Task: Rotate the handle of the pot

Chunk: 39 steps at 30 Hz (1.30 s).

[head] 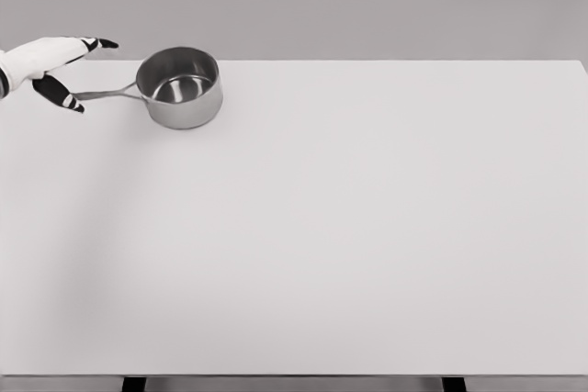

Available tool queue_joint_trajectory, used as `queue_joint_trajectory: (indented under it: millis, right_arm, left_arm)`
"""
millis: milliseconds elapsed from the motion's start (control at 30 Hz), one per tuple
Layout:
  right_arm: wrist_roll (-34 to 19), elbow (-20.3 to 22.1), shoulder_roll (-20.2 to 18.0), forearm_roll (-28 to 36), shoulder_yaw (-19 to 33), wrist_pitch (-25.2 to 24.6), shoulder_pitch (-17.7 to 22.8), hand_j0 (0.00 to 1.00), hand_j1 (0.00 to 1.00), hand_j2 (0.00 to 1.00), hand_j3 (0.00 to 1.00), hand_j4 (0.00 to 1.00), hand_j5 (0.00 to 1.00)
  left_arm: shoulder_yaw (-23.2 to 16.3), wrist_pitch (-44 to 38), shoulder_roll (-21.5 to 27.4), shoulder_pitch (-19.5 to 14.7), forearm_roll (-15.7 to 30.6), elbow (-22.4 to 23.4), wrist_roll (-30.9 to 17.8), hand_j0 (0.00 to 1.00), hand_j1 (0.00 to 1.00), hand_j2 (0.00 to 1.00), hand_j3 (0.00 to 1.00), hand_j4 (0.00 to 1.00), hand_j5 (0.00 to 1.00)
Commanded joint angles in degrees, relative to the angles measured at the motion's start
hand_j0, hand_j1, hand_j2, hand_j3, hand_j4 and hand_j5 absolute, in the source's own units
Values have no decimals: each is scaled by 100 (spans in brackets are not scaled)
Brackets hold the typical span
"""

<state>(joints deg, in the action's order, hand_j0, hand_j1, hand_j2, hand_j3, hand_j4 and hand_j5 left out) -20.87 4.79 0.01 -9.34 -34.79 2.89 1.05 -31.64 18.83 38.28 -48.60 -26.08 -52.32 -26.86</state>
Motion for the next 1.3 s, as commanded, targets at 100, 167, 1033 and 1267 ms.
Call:
queue_joint_trajectory:
  millis: [100,167,1033,1267]
  right_arm:
    - [-5,5,-1,2,-1,1,0,100,100,100,100,100,100]
    - [4,5,-1,2,-1,1,0,100,100,100,100,100,100]
    - [4,5,-1,2,-1,1,0,100,100,100,100,100,100]
    - [-5,5,-1,2,-1,10,0,100,100,100,100,100,100]
  left_arm:
    - [0,-20,-5,-70,15,81,5,100,100,100,100,100,100]
    - [9,-20,-40,-88,15,134,5,100,100,100,100,100,100]
    - [70,1617,2201,1802,1368,-4533,5,100,100,100,100,100,100]
    - [61,1617,2175,2048,1359,-4498,5,100,100,100,100,100,100]
